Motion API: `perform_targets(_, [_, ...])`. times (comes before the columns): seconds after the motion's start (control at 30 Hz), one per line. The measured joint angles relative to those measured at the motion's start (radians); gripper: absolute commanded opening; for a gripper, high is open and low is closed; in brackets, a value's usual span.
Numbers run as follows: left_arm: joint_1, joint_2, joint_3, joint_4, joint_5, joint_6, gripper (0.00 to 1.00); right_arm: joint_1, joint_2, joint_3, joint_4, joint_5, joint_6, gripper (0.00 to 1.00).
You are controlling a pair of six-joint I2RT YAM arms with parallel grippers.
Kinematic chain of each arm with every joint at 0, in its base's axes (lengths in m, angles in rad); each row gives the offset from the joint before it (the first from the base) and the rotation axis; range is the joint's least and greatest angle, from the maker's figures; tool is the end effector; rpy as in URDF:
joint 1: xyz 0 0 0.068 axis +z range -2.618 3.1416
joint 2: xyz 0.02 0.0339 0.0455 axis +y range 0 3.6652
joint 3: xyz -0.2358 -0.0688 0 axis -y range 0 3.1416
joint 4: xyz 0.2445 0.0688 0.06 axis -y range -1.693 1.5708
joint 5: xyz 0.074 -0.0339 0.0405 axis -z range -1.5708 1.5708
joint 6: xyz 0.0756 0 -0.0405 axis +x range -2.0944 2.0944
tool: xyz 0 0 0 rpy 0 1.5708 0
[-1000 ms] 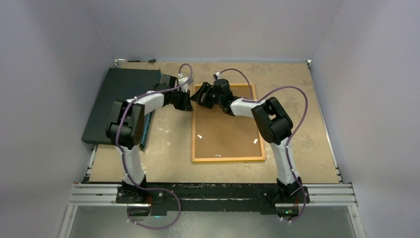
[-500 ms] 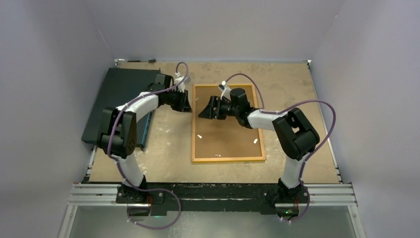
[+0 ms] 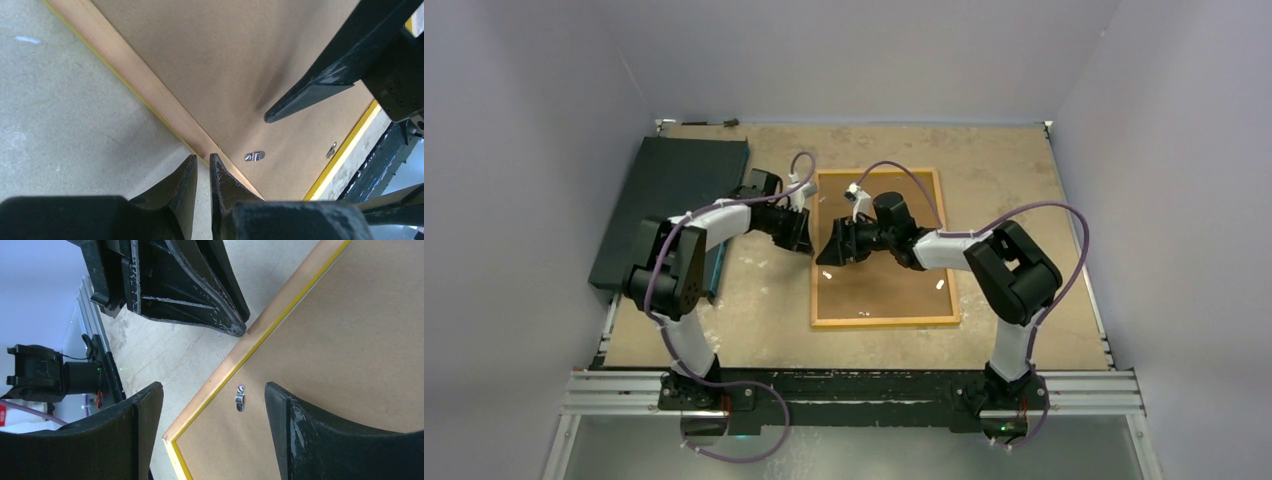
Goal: Put the photo into the frame
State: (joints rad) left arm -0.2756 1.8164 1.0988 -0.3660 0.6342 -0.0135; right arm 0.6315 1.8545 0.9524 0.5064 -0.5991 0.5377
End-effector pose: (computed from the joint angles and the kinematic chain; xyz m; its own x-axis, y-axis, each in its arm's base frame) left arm 0.3382 -0.1422 0.1074 -0.8568 0.2310 -0.4610 0.4746 0.7028 -0.5299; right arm 0.3062 0.2768 0.1326 -0.7320 -0.0114 -0.6812 -0.6201 0.4252 0.6593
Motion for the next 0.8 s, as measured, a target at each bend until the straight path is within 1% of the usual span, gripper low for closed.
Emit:
perform_targets(0.27, [-0.014, 0.010, -0.008, 0.010, 0.011, 0.016, 0.09, 0.029, 0.048, 0.019, -0.029, -0.003, -0.041, 0.75])
perform_targets(0.47, [-0.013, 0.016, -0.008, 0.013, 0.014, 0.016, 0.05, 0.032, 0.054, 0.020, -0.032, -0.019, -0.059, 0.72])
perform_targets(0.8, [-0.012, 0.016, -0.013, 0.023, 0.014, 0.015, 0.04, 0.055, 0.054, 0.020, -0.046, -0.025, -0.086, 0.69])
